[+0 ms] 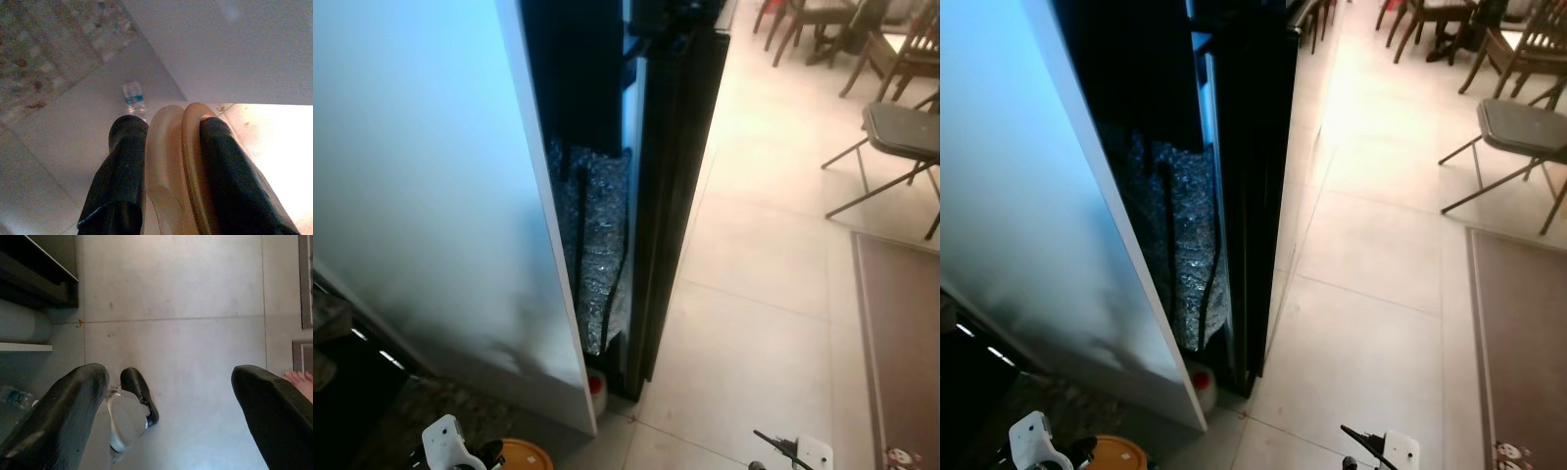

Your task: Restocking fridge

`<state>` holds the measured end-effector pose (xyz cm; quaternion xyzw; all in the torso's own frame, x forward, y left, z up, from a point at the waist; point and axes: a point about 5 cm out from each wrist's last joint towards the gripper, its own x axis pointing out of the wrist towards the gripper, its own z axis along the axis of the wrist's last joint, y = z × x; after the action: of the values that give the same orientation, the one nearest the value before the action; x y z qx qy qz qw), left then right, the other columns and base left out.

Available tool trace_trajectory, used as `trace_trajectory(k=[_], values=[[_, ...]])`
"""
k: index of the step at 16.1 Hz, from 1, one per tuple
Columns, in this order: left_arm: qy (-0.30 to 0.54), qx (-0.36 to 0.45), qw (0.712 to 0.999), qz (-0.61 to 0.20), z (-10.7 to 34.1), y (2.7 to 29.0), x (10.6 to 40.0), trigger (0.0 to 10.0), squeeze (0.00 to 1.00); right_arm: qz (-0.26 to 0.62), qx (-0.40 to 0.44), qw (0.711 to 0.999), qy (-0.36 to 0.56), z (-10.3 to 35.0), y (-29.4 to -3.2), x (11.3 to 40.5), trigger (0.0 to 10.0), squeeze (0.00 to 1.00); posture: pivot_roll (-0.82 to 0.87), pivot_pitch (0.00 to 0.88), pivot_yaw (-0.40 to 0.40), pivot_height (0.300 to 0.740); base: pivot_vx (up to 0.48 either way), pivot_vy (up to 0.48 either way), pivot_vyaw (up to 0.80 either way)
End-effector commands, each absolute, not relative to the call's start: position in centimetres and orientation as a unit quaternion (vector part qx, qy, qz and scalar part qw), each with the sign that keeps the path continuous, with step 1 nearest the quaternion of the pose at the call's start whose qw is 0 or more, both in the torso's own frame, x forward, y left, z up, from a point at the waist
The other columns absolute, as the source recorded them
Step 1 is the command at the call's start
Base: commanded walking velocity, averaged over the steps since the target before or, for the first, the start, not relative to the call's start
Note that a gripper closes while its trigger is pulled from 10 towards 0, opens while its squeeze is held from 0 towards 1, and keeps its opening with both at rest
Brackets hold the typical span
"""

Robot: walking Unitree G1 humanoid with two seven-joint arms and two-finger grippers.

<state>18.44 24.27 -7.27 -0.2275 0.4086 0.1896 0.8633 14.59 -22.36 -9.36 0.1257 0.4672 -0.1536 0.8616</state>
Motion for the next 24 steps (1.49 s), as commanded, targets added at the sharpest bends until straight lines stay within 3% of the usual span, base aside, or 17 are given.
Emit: trace_trajectory(k=[1, 6, 8, 11, 15, 16, 19, 22, 24], values=[[0.422, -0.216, 0.858, 0.196, -7.6, 24.7, 17.6, 10.0, 0.0, -0.148, 0.1, 0.872, 0.456, -9.1, -22.4, 15.0, 10.0, 0.0, -0.02, 0.059, 0.052, 0.74, 0.0, 0.0, 0.0], [0.422, -0.203, 0.86, 0.205, -7.4, 25.7, 17.2, 10.0, 0.0, -0.169, 0.081, 0.905, 0.383, -8.3, -22.8, 15.8, 10.0, 0.0, -0.02, 0.067, 0.049, 0.74, 0.0, 0.0, 0.0], [0.417, -0.203, 0.86, 0.212, -7.4, 26.1, 17.1, 10.0, 0.0, -0.143, 0.035, 0.954, 0.262, -5.0, -23.1, 20.5, 10.0, 0.0, -0.01, 0.053, 0.034, 0.74, 0.0, 0.0, 0.0], [0.417, -0.209, 0.857, 0.22, -7.6, 26.0, 16.6, 10.0, 0.0, -0.135, 0.026, 0.983, 0.124, -0.3, -22.7, 25.1, 10.0, 0.0, -0.01, 0.03, 0.014, 0.74, 0.0, 0.0, 0.0], [0.421, -0.211, 0.854, 0.222, -7.9, 25.6, 16.1, 10.0, 0.0, -0.079, -0.024, 0.994, 0.068, 2.1, -21.6, 25.5, 10.0, 0.0, 0.0, 0.013, -0.002, 0.74, 0.0, 0.0, 0.0], [0.422, -0.21, 0.853, 0.226, -8.0, 25.7, 15.9, 10.0, 0.0, -0.016, -0.07, 0.995, 0.065, 3.0, -20.2, 25.7, 10.0, 0.0, -0.01, 0.012, -0.006, 0.74, 0.0, 0.0, 0.0], [0.423, -0.209, 0.851, 0.23, -8.0, 25.9, 15.6, 10.0, 0.0, 0.105, -0.063, 0.992, 0.042, 5.2, -15.5, 26.6, 10.0, 0.0, 0.0, 0.015, -0.013, 0.74, 0.0, 0.0, 0.0], [0.419, -0.211, 0.852, 0.233, -7.9, 26.1, 15.7, 10.0, 0.0, 0.115, -0.064, 0.99, 0.044, 6.5, -12.8, 26.5, 10.0, 0.0, 0.0, 0.029, -0.02, 0.74, 0.0, 0.0, 0.0], [0.419, -0.21, 0.852, 0.232, -7.9, 26.0, 15.8, 10.0, 0.0, 0.075, -0.053, 0.994, 0.053, 6.9, -12.9, 26.6, 10.0, 0.0, 0.0, 0.033, -0.021, 0.74, 0.0, 0.0, 0.0]])
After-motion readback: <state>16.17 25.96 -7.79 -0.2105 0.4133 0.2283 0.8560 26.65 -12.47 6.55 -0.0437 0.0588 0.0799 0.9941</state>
